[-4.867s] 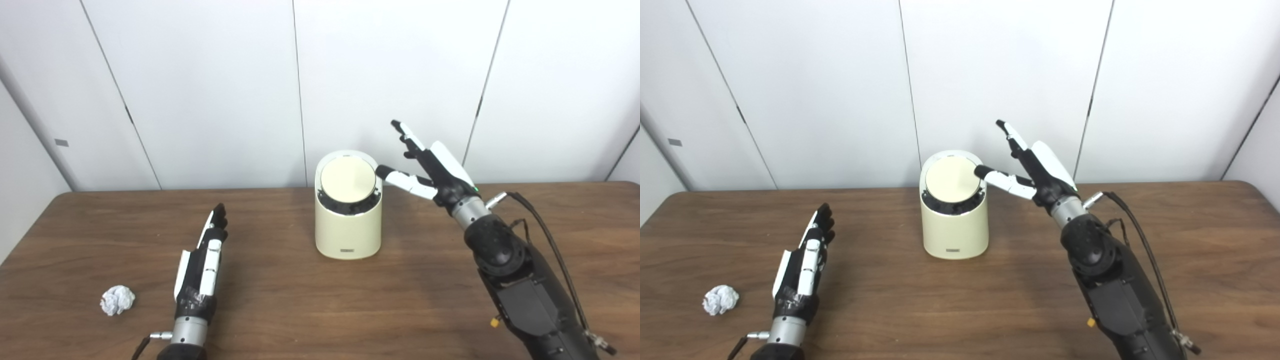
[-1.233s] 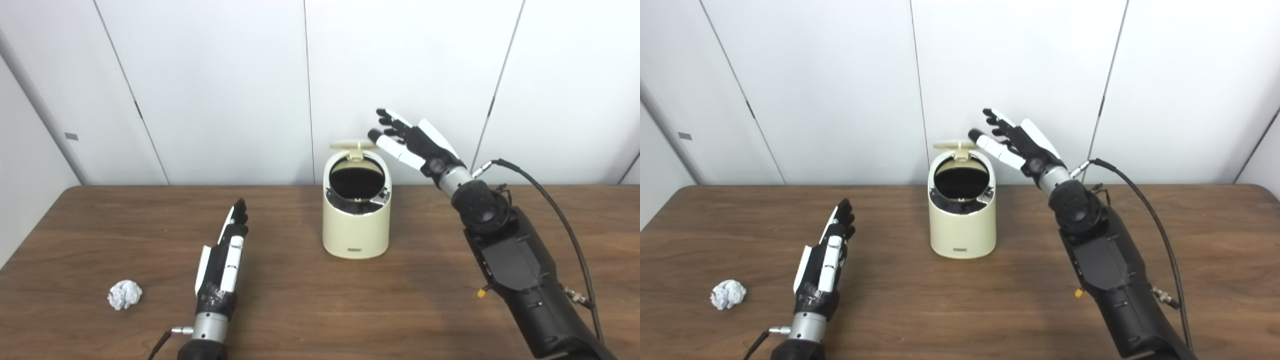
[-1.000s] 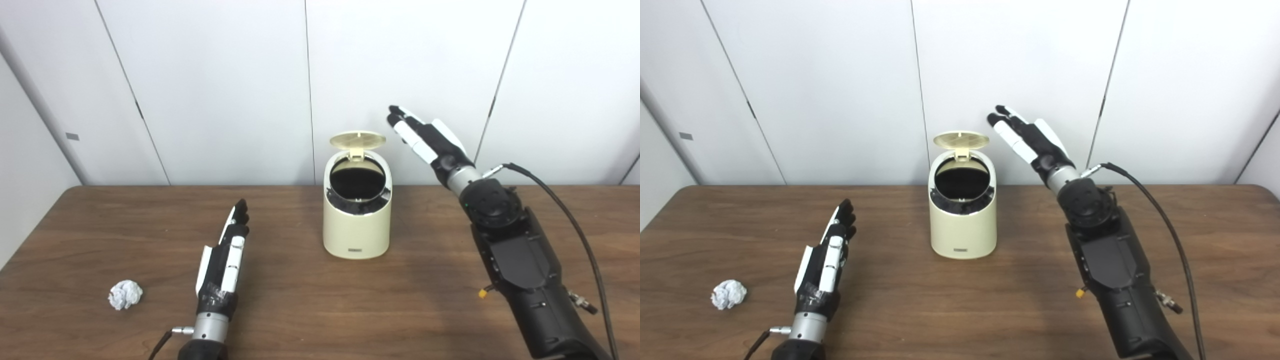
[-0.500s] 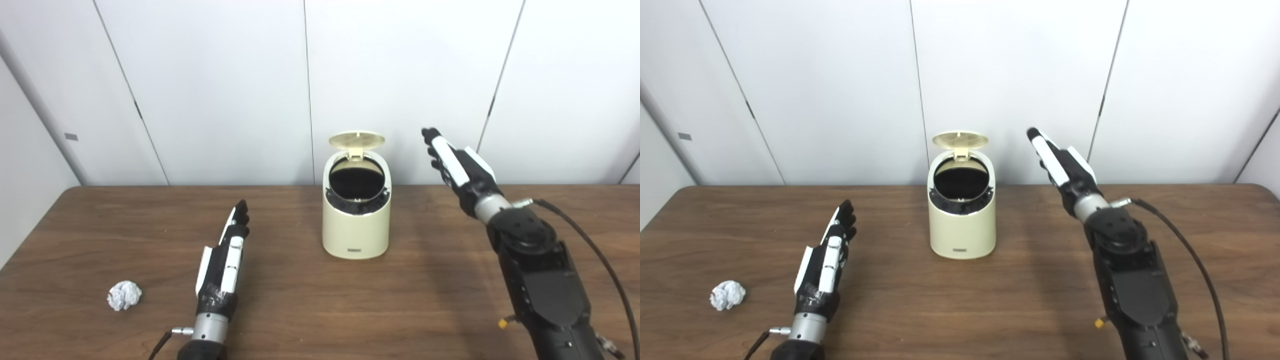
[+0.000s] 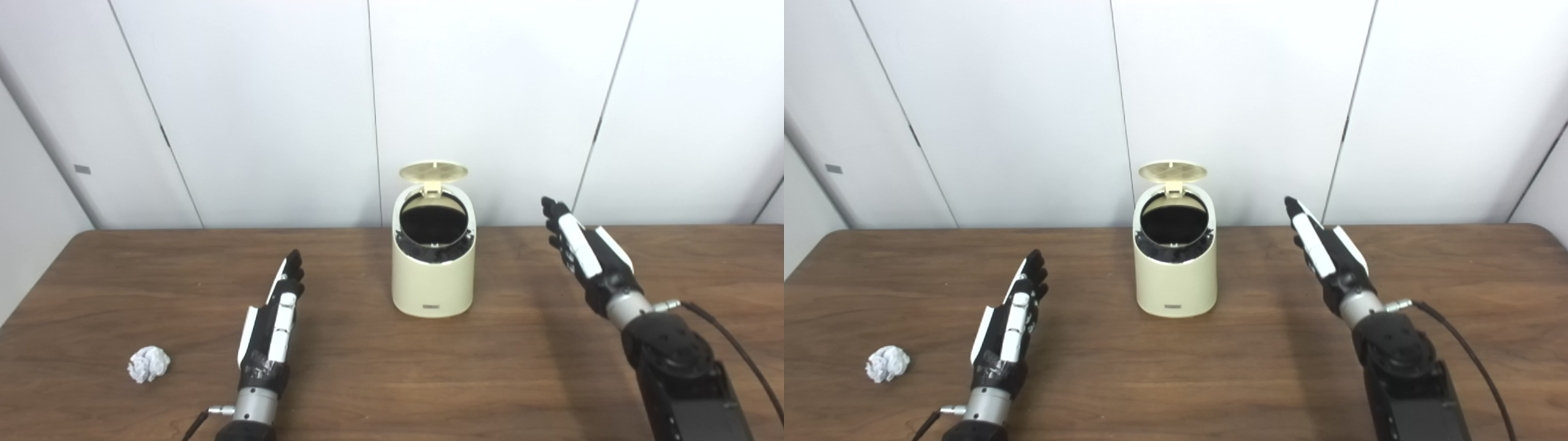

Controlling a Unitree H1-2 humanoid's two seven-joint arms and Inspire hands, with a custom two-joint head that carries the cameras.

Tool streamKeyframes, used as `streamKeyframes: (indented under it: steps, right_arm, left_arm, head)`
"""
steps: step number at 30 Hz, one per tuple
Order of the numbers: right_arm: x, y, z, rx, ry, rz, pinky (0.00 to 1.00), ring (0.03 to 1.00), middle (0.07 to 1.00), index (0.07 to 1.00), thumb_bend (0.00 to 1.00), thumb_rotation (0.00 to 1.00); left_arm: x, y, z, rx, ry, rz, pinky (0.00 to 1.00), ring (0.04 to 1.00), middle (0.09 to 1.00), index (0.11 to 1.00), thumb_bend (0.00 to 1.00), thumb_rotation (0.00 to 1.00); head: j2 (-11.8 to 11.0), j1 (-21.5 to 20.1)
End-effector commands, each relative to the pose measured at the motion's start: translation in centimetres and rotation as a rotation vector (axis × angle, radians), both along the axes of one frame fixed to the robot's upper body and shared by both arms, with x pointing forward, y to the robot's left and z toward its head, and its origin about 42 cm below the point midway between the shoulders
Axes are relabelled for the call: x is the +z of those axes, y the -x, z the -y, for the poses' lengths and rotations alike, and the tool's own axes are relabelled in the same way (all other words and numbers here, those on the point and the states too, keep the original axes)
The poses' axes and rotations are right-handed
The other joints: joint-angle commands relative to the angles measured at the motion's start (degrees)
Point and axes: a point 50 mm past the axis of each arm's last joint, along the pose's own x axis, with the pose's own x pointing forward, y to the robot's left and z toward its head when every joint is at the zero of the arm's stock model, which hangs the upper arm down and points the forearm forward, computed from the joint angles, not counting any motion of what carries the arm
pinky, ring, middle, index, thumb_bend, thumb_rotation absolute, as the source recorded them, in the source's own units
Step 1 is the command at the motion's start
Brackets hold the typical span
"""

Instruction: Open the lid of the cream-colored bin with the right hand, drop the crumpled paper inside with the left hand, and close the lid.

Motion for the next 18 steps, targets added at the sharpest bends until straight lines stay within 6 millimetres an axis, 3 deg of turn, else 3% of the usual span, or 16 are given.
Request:
streamKeyframes:
  steps: [1,18]
  right_arm:
    - [1.9,0.4,-0.1,0.001,0.012,0.140,1.00,1.000,0.993,0.980,0.62,1.00]
    - [-4.1,3.9,2.5,-0.100,-0.106,0.117,1.00,1.000,1.000,1.000,0.63,0.99]
  left_arm:
    - [-2.9,2.2,-0.3,0.008,0.015,-0.100,1.00,1.000,1.000,1.000,0.43,0.94]
    - [-2.3,2.2,-1.0,0.012,0.025,-0.098,1.00,1.000,1.000,1.000,0.43,0.93]
  head:
    - [0.27,-0.18]
    - [1.97,-0.79]
